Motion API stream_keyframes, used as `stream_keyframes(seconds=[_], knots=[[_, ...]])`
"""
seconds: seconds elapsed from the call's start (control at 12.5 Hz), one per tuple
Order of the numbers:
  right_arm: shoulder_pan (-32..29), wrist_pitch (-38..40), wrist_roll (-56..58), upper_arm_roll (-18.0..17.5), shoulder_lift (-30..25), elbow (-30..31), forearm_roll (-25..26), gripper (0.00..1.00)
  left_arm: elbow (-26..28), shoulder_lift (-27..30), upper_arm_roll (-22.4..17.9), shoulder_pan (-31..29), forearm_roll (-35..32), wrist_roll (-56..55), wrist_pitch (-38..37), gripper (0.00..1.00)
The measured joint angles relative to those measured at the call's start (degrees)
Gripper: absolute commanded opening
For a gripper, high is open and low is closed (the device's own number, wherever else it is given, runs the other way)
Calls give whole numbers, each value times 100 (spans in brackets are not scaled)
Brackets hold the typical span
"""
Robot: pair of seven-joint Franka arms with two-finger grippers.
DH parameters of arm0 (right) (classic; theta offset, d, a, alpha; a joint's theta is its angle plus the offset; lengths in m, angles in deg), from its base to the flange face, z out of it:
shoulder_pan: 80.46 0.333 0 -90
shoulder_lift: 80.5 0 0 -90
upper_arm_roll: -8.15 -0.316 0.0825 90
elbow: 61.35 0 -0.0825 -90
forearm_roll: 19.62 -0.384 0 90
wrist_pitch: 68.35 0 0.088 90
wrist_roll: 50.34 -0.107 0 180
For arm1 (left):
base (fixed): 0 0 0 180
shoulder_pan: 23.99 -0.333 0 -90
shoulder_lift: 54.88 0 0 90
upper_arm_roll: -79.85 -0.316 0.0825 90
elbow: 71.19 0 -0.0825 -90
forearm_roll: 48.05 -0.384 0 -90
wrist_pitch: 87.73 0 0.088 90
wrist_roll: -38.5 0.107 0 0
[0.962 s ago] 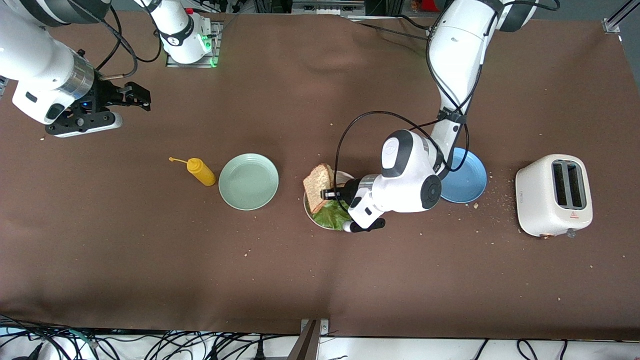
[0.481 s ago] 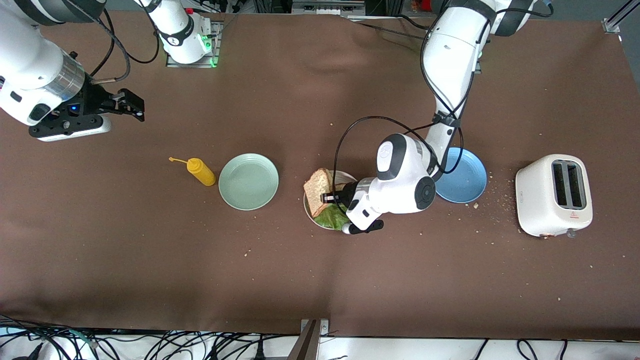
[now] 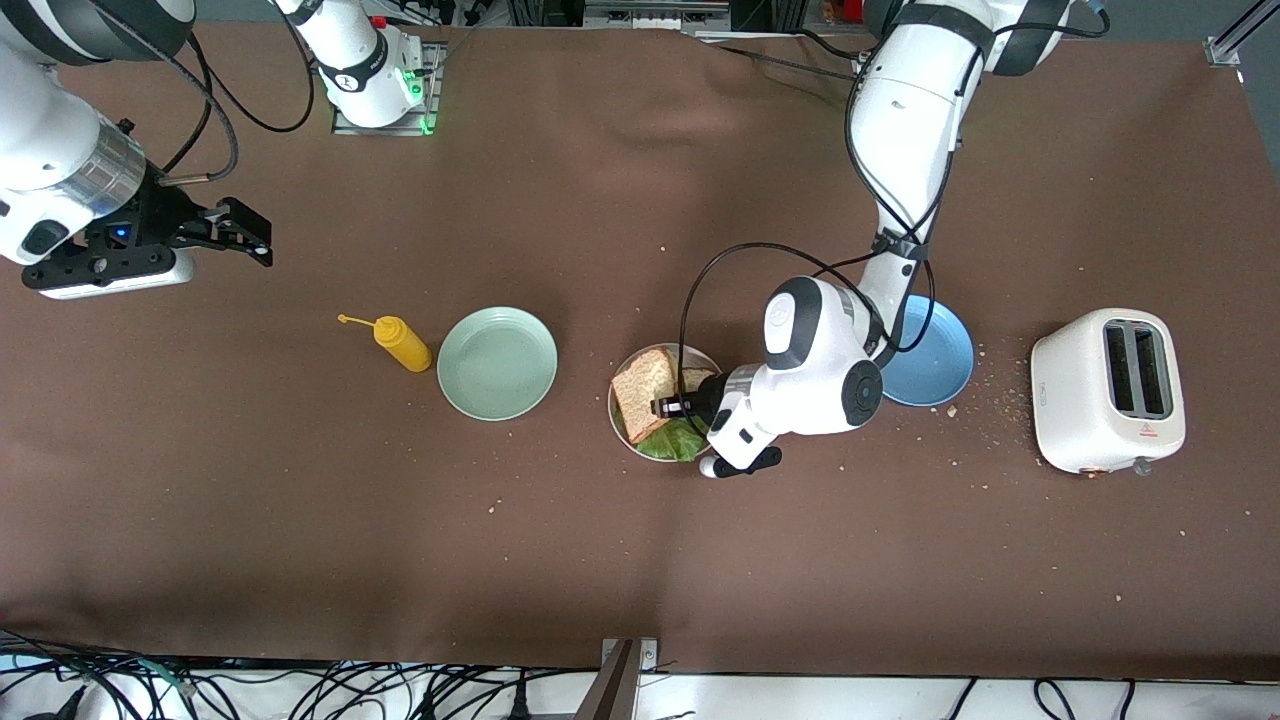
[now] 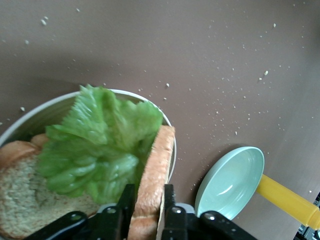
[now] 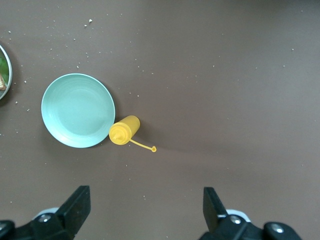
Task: Make sandwich in beige plate with both arms
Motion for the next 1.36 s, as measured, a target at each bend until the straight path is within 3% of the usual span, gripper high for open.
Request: stream_keyframes(seconds=[0.08, 0.24, 0.32, 0.88, 1.2, 1.36], knots=[[-1, 2, 0, 4, 0, 0, 0, 100, 5, -14, -20, -6, -41, 7, 1, 60], [-2, 7, 0, 6, 0, 0, 0, 100, 6, -44, -29, -8, -134, 10, 10, 90], [-2, 7, 0, 9, 0, -1, 0, 100, 10, -55, -33, -10, -136, 12, 19, 99], [-17, 12, 0, 29, 2, -7, 0, 100, -6, -51, -103, -522, -194, 14, 69, 100], [-18, 116, 1, 29, -21, -102, 0, 100, -49, 81, -306, -866, -1586, 11, -98, 100], [-18, 239, 0, 29, -32, -199, 0, 100, -93, 327, -415, -1019, -2129, 8, -928, 100]])
